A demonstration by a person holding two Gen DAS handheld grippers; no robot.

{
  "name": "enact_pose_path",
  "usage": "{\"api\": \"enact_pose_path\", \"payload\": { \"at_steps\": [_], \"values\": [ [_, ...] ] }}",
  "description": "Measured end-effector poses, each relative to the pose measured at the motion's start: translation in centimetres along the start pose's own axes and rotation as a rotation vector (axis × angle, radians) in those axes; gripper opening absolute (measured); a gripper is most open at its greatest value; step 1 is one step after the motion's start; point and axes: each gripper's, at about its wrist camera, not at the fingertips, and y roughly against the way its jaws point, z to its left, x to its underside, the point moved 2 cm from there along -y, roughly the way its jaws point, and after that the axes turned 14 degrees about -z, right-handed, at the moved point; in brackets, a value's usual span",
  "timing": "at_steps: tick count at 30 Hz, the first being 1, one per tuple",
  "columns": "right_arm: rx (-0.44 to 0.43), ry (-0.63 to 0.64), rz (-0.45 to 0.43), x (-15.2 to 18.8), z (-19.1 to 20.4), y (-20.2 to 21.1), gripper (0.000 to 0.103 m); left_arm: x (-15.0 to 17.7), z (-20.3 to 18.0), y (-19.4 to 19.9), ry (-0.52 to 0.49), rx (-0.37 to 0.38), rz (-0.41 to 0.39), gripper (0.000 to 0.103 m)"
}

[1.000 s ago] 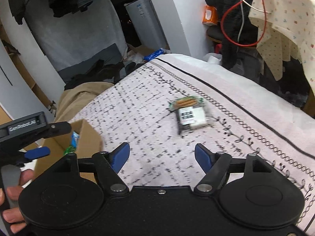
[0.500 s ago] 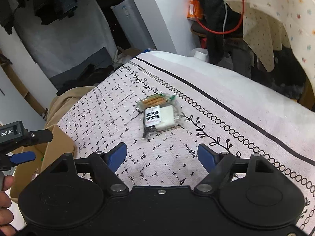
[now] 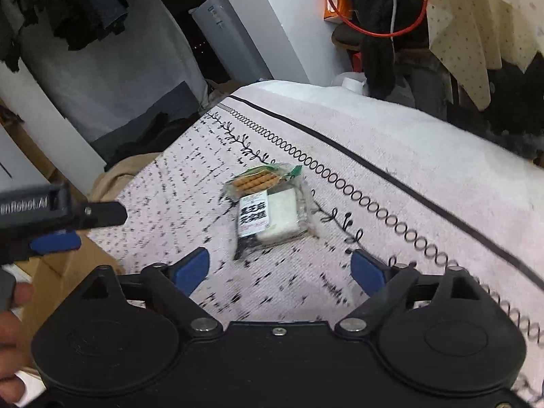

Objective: Organize snacks
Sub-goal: 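Move both open grippers back to the last two packets on the cover, then grasp the round biscuit packet with the left gripper while the right grasps the white sesame cake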

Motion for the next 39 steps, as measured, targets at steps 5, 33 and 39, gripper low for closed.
{"api": "enact_pose_path", "payload": {
  "at_steps": [5,33,39],
  "values": [
    [-0.006,0.015,0.014,-0.3,-0.4,-2.2,0.092,-0.6,-1.3,-2.5,-0.023,0.015,0.005,0.090],
    [-0.039,0.000,0.053,-1.0,-2.9,-3.4,0.049,0.6,-8.9,-11.3,-0.035,0.192,0.082,0.090],
    [0.021,-0.010,0.059,-1.3,-4.4,-2.1,0.051,1.5,-11.2,-12.6,-0.082,0.177,0.105,0.090]
  ]
}}
